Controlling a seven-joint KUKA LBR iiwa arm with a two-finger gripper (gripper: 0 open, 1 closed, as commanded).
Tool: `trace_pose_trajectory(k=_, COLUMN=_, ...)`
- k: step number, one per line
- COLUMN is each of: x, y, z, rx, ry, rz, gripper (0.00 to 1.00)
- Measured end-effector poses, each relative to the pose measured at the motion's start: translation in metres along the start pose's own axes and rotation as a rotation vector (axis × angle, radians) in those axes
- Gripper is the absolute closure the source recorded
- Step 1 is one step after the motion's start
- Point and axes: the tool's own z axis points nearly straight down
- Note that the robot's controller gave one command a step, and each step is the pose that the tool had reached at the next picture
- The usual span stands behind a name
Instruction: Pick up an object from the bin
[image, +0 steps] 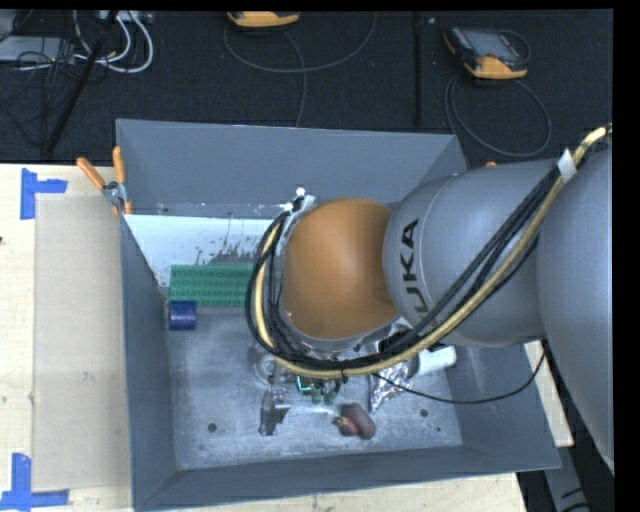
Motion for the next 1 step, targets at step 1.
trace_pose_trajectory(k=1, x=-0.0004, y=-0.0612, z=0.0841, rx=-0.007, ry=-0.024, rz=-0.012, gripper=0.0)
